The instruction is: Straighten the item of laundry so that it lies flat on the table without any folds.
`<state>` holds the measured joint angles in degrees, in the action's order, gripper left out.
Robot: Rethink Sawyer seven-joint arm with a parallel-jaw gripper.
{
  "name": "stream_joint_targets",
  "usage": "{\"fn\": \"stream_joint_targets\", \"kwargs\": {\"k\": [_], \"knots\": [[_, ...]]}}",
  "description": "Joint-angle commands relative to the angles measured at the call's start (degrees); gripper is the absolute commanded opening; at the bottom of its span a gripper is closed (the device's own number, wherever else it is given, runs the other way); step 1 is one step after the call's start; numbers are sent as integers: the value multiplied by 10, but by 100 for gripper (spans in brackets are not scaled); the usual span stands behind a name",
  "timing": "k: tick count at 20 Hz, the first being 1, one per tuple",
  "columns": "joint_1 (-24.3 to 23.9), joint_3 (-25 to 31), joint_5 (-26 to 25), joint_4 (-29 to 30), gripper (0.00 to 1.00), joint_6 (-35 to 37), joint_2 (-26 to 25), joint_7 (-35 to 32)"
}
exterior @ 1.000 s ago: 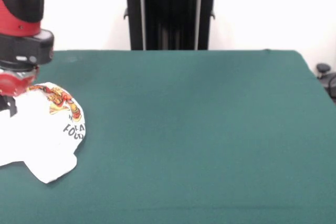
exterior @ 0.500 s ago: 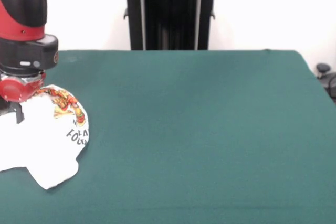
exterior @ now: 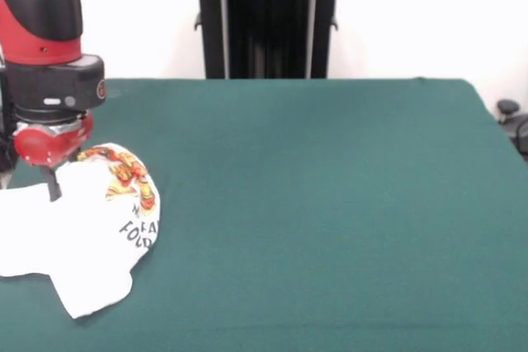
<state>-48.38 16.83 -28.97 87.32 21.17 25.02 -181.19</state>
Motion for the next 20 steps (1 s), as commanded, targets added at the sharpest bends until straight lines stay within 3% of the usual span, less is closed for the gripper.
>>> {"fn": "stream_joint_targets", "kwargs": {"k": [1,11,20], "knots": [[9,149,48,120,100,-6,-36,70],[-10,195,62,137,100,-3,-59,76],[-42,261,95,188,100,2,-72,61]]}}
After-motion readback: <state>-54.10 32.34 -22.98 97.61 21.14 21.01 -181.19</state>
